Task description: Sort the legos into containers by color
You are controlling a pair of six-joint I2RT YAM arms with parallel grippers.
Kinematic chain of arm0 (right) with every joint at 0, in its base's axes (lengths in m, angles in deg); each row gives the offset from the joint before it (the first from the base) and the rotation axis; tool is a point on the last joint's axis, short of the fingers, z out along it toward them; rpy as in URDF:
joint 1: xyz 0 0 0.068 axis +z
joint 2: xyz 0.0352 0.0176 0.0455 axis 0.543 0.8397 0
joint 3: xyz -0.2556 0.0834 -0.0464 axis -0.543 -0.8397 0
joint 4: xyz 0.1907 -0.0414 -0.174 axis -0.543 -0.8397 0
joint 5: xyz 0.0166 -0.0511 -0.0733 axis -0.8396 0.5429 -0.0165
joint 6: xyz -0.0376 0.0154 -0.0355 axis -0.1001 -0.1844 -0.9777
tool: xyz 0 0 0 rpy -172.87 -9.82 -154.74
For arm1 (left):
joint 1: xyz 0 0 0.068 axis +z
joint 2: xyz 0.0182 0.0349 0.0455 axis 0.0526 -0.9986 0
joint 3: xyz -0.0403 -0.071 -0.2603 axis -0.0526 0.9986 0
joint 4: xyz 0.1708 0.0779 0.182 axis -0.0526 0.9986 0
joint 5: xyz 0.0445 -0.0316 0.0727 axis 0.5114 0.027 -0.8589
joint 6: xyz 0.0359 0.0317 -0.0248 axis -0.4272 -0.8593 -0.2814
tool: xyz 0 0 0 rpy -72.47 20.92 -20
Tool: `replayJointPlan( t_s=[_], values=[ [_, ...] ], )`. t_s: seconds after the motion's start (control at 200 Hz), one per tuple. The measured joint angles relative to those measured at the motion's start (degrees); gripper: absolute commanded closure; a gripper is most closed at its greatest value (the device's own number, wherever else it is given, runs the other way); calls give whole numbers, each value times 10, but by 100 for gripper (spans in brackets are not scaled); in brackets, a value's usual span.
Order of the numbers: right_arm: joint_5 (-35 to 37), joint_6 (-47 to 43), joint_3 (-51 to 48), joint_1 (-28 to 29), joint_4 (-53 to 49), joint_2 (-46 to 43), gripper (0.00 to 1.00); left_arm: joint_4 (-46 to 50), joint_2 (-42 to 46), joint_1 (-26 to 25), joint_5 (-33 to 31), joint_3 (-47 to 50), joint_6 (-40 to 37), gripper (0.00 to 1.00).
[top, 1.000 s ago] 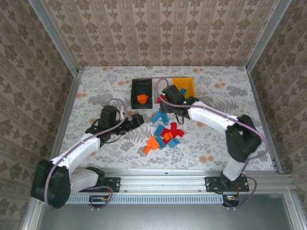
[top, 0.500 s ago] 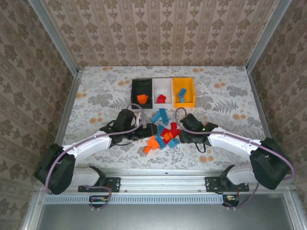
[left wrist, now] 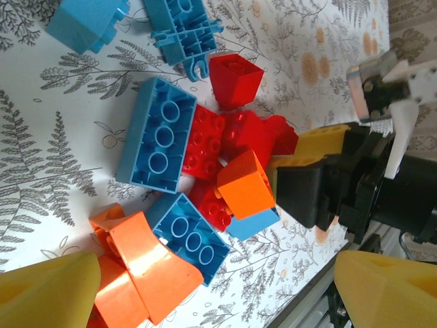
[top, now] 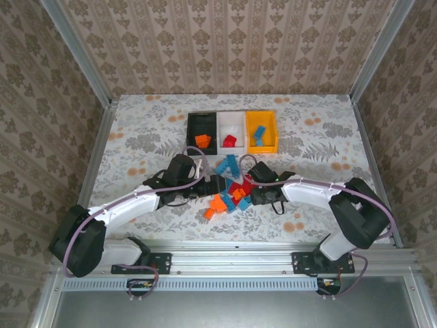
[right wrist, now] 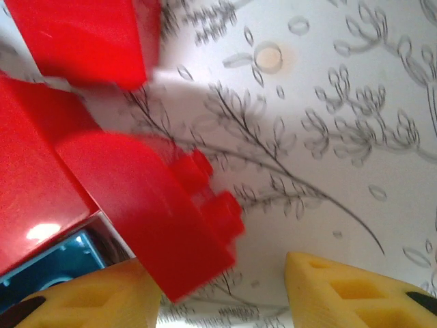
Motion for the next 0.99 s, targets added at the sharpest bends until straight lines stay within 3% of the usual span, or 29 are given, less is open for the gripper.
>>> replayJointPlan(
  t_s=[0.24, 0.555, 0.765, 0.995],
  values=[
    [24, -20, 38, -4, 14, 44, 50, 13, -6, 1, -3, -24, -12, 3],
    [30, -29, 41, -13, 31, 50, 71, 13, -27, 6, -3, -43, -16, 3],
    [31, -31, 21, -13, 19, -23, 72, 13, -32, 21, -4, -43, -23, 3],
    [36, -33, 34, -13, -15, -103, 71, 19, -29, 72, -26, -37, -20, 3]
  ],
)
